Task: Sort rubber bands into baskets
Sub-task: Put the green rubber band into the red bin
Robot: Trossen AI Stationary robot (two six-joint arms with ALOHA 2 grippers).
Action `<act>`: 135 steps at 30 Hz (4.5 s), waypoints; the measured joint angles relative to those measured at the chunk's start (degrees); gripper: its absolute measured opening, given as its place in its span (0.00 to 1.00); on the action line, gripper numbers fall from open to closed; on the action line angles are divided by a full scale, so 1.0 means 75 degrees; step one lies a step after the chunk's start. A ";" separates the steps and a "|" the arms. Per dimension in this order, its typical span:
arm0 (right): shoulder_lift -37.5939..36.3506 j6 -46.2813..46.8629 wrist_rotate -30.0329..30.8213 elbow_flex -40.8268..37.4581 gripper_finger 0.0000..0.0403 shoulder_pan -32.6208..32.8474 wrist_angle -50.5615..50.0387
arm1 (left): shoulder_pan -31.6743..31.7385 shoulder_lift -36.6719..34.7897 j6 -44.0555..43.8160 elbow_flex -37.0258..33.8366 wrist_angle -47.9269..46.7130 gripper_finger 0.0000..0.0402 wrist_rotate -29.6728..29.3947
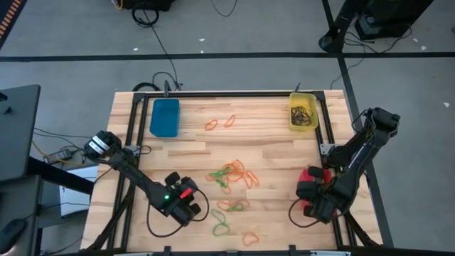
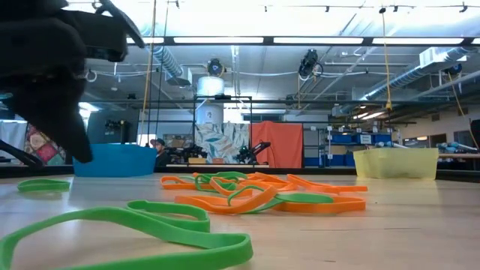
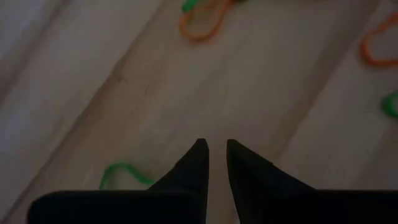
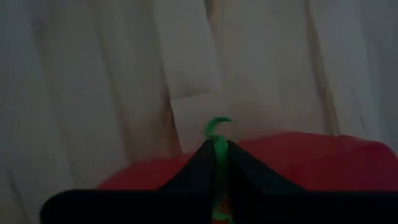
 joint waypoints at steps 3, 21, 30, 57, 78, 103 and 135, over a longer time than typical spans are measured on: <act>-0.0154 0.0083 0.0162 0.0318 0.03 0.0007 -0.0208 | 0.0116 0.0000 0.0175 0.0000 0.0110 0.14 -0.0052; -0.0191 0.1277 -0.1007 0.1041 0.16 0.0521 -0.1830 | 0.0207 0.0000 0.2448 0.0003 0.2707 0.05 -0.0397; -0.0191 0.2082 0.0707 0.0979 0.40 0.0463 -0.1990 | 0.0414 0.0000 0.0704 0.0000 0.0388 0.08 0.0200; -0.0191 0.0590 0.4526 0.0974 0.41 -0.0472 -0.0550 | 0.0399 -0.0023 -0.0436 -0.0906 0.0127 0.16 0.1540; -0.0194 -0.0785 0.6128 -0.0567 0.41 -0.0910 0.1186 | 0.0434 0.0023 0.0553 0.0310 -0.1385 0.01 -0.0640; -0.0191 -0.5197 0.4652 -0.2456 0.41 -0.2279 1.0536 | 0.1657 0.0009 0.7611 0.0973 0.3304 0.01 -0.1164; -0.0192 -0.8019 0.0959 -0.2456 0.41 -0.3698 1.2576 | 0.2884 0.0000 1.0157 0.0976 0.8324 0.01 0.2126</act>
